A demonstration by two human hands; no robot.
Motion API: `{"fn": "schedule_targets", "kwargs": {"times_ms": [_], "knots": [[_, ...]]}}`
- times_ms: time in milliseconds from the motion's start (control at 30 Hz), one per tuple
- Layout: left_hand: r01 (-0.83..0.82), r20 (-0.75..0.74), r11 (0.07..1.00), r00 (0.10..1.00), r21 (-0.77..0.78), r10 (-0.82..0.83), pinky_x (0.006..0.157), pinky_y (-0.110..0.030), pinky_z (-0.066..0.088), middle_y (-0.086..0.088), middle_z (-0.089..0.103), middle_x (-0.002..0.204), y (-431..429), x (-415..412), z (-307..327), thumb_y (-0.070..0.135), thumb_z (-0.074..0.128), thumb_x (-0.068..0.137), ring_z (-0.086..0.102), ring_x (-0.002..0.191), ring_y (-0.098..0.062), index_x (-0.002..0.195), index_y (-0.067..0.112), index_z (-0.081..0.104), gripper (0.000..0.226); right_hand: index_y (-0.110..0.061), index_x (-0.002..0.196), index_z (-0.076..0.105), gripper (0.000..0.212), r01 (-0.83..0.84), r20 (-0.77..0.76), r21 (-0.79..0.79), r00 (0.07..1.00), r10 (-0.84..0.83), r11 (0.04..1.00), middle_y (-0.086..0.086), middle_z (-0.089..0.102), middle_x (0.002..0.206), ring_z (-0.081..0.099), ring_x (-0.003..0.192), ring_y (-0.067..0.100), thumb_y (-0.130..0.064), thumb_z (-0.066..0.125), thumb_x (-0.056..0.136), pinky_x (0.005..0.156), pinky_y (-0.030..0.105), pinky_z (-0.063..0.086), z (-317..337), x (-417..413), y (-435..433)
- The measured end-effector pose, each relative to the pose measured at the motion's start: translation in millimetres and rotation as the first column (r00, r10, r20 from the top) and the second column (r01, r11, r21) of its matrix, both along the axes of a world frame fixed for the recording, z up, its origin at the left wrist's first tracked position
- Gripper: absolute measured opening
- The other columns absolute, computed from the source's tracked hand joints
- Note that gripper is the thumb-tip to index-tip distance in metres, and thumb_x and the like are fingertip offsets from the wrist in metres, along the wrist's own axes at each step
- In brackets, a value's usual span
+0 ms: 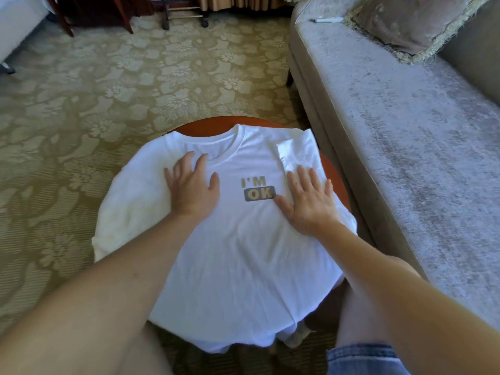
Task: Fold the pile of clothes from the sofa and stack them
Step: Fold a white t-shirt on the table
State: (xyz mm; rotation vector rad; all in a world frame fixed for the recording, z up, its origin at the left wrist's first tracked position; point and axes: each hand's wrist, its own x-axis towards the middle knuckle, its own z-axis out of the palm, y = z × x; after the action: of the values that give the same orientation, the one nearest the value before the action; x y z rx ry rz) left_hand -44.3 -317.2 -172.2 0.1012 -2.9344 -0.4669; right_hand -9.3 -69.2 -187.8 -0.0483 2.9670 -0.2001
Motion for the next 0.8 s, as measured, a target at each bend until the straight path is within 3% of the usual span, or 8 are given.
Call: {"fn": "schedule_targets", "kwargs": {"times_ms": [167, 300, 500, 800], "knots": [[-0.282, 0.163, 0.948, 0.938, -0.147, 0.305, 0.116, -0.056, -0.007, -0.01, -0.001, 0.162, -85.8, 39.4, 3.8, 0.059, 0.034, 0.095, -0.004, 0.148, -0.028, 0.153, 0.021, 0.017, 0.072, -0.03, 0.155, 0.001, 0.078, 0.027, 0.002, 0.022, 1.0, -0.027, 0.999, -0.001, -0.009, 0.163, -0.011, 0.149, 0.022, -0.071, 0.009, 0.09, 0.119, 0.052, -0.002, 0.8, -3.8, 3.8], [-0.243, 0.436, 0.957, 0.852, -0.159, 0.289, 0.117, -0.054, -0.009, -0.004, -0.02, 0.161, -98.0, 52.7, -6.1, 0.072, 0.015, 0.091, -0.021, 0.147, -0.024, 0.155, 0.023, -0.006, 0.083, -0.031, 0.154, 0.002, 0.077, 0.063, 0.002, 0.041, 0.998, -0.063, 0.997, -0.001, -0.008, 0.163, -0.009, 0.149, 0.022, -0.071, 0.01, 0.089, 0.119, 0.053, 0.001, -0.5, -6.2, 4.4], [-0.191, 0.397, 0.968, 0.886, -0.162, 0.241, 0.117, -0.053, -0.009, -0.003, -0.017, 0.162, -88.2, 35.6, -9.3, 0.073, 0.012, 0.09, -0.02, 0.147, -0.022, 0.155, 0.025, -0.005, 0.082, -0.03, 0.154, 0.008, 0.075, 0.116, -0.055, 0.09, 0.992, -0.111, 0.989, 0.001, 0.0, 0.163, -0.001, 0.149, 0.023, -0.07, 0.013, 0.09, 0.116, 0.053, 0.011, -4.9, -8.9, 13.4], [-0.19, 0.324, 0.965, 0.915, -0.183, 0.242, 0.118, -0.053, -0.002, -0.003, -0.009, 0.163, -87.2, -14.4, -15.0, 0.074, 0.015, 0.089, -0.012, 0.149, -0.022, 0.156, 0.026, 0.003, 0.083, -0.029, 0.154, 0.003, 0.078, 0.143, -0.028, 0.113, 0.99, -0.141, 0.983, 0.001, -0.004, 0.163, -0.003, 0.149, 0.025, -0.071, 0.008, 0.089, 0.117, 0.055, 0.008, -6.0, -36.7, 20.8]]}}
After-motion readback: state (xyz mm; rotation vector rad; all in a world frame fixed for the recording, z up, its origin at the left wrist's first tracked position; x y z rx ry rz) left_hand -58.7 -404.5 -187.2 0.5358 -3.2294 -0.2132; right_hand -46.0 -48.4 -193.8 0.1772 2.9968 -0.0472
